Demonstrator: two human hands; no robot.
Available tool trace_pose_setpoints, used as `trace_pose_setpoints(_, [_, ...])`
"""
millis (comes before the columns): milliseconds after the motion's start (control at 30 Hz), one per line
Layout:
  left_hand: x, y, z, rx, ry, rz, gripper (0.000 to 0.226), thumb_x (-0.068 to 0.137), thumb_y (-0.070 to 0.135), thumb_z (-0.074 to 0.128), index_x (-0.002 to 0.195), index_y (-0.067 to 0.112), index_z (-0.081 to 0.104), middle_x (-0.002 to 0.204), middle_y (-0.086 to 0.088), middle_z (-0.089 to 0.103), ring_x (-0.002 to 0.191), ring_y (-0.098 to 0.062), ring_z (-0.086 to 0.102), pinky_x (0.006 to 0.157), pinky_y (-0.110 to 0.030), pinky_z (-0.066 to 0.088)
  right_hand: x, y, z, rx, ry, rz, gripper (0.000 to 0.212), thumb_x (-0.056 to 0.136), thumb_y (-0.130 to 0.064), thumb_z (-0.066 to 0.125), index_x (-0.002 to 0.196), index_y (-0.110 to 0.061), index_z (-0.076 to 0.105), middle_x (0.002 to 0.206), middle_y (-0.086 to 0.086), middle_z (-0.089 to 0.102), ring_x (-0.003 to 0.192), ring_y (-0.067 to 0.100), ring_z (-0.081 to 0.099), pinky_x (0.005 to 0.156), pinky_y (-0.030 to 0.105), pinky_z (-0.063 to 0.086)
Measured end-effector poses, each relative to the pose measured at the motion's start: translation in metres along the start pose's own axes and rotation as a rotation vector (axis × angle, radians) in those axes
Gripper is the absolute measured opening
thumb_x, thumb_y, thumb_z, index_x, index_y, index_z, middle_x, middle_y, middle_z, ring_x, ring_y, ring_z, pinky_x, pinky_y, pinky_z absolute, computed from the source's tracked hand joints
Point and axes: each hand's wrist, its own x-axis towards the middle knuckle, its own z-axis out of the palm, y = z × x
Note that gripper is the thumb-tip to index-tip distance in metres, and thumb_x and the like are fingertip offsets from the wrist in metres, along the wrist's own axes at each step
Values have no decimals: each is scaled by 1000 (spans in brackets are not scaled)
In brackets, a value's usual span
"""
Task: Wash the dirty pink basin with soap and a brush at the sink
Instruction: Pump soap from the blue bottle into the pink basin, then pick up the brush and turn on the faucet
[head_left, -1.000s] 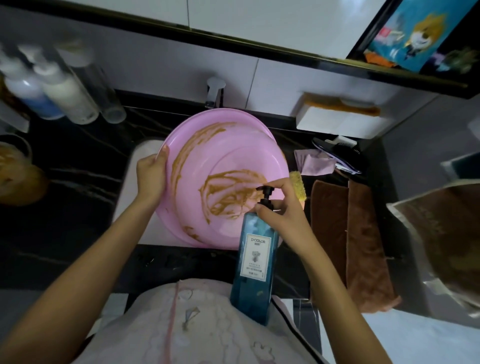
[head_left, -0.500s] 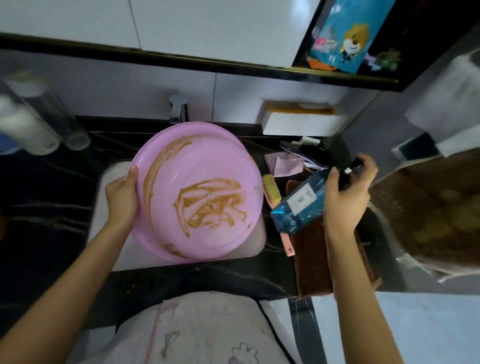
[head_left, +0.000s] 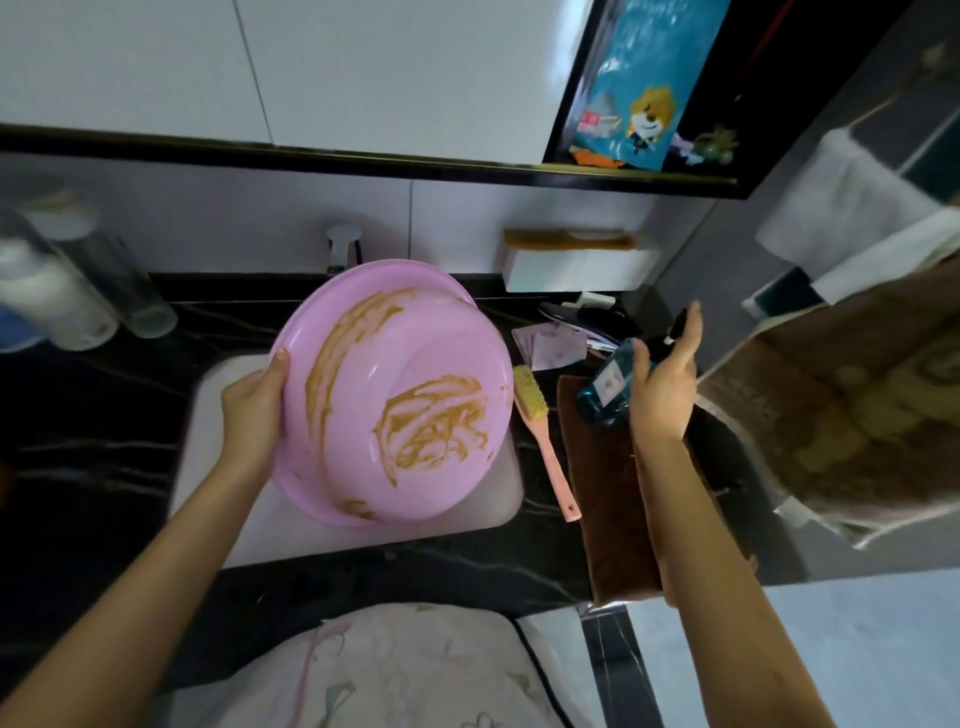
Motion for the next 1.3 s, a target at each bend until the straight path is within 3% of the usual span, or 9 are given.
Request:
trace_pose_setpoints(167, [-21,21,-5,-10,-192,124,21,71,20,79,71,21,58,59,12,63,58,0,54,51,-10,44,-26,-20,-6,37,306,-179,52,93,-27,57,134,-12,28,128,27,44,120,33,43,102,41,37])
trace_pose_setpoints(300, [-41,31,-14,241,-366,389,46,48,25,87,58,21,43,52,15,48,48,1,40,45,-10,30,-55,-51,-11,255,-170,13,25,100,-30,37,112,-14,53,83,2,65,73,19,61,67,37,48])
trace_pose_setpoints(400, [-57,25,-22,436,-464,572,47,45,51,73,61,22,40,51,9,42,50,-4,34,46,-18,24,-60,-66,-2,590,-449,429,43,102,-41,28,92,-16,62,57,-2,64,49,6,53,51,24,41])
trace_pose_setpoints(567, [-64,7,-27,743,-559,1226,30,68,36,64,71,34,34,57,15,39,56,-1,34,50,-13,19,-68,-78,5,518,-842,529,54,97,-53,32,103,-12,65,84,5,64,73,17,55,60,26,42])
trace_pose_setpoints(667, [-55,-18,-32,812,-573,1408,15,72,24,60,75,22,46,61,1,56,53,-17,53,46,-18,32,-82,-78,20,493,-940,480,23,93,-34,53,111,-22,57,96,0,62,85,14,57,65,26,46])
trace_pose_setpoints(800, [-45,-51,-42,972,-653,1540,18,77,32,55,85,22,42,71,2,61,61,-17,57,48,-23,40,-108,-70,45,469,-943,472,31,87,-18,60,118,-14,55,98,0,63,95,19,60,62,23,46])
trace_pose_setpoints(933, [-45,-75,-48,1086,-742,1470,48,70,68,48,75,20,53,71,7,56,63,-11,54,53,-22,33,-130,-58,55,497,-981,466,30,89,-19,63,118,-16,53,101,-5,61,89,4,58,60,13,47])
trace_pose_setpoints(1133, [-37,-90,-52,1062,-778,1177,41,71,55,50,78,15,55,75,1,57,66,-18,54,62,-24,30,-150,-51,76,169,-925,342,69,83,-49,63,133,-6,42,132,14,47,108,28,58,81,31,49])
trace_pose_setpoints(1300, [-24,-55,-27,436,-576,247,29,91,45,40,84,24,58,88,8,63,88,-16,61,79,-26,47,-128,-110,62,-195,-536,53,69,94,-49,46,145,-10,22,137,16,30,93,26,60,60,27,41])
